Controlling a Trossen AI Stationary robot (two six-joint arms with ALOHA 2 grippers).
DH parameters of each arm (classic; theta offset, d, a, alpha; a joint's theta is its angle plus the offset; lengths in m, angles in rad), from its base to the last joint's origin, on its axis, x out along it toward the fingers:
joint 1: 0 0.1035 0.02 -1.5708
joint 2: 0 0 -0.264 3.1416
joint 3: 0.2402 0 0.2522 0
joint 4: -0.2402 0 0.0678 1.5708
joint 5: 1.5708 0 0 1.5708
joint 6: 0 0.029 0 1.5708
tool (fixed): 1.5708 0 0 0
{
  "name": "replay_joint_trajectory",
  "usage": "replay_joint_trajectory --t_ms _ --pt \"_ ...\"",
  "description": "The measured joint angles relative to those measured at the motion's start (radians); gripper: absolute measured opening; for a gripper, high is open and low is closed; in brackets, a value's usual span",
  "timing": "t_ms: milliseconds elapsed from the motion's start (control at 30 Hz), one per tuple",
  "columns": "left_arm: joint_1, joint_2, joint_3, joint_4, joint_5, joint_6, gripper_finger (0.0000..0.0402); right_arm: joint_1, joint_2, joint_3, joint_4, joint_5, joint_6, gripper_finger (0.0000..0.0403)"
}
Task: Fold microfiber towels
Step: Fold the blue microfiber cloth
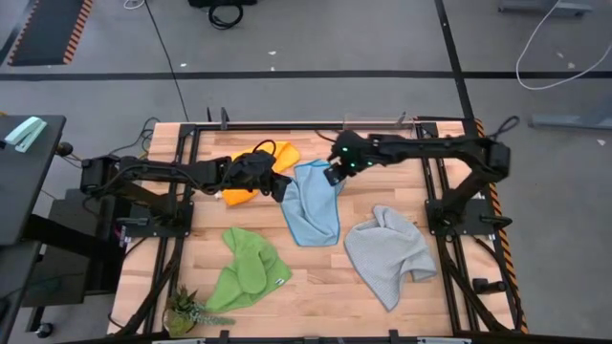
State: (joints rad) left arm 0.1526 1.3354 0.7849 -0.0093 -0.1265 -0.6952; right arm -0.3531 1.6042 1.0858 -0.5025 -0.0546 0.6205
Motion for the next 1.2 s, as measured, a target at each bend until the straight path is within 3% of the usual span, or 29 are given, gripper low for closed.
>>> replay_joint_trajectory --t_ms 167,300,633,1200 --pt "0.001 0.0 0.0 0.0 0.036 0.0 0.0054 -0.024 0.111 0.133 -0.145 0.074 -0.064 0.0082" --pt "0.001 0.0 0.0 0.0 0.043 0.001 0.0049 -0.053 0.166 0.168 -0.146 0.084 -0.066 0.0081" --pt "0.001 0.0 0.0 0.0 0.043 0.002 0.0051 -0.082 0.243 0.171 -0.131 0.08 -0.067 0.0081" --pt "0.001 0.0 0.0 0.056 0.043 0.0 0.005 -0.105 0.269 0.174 -0.09 0.089 -0.076 0.0081"
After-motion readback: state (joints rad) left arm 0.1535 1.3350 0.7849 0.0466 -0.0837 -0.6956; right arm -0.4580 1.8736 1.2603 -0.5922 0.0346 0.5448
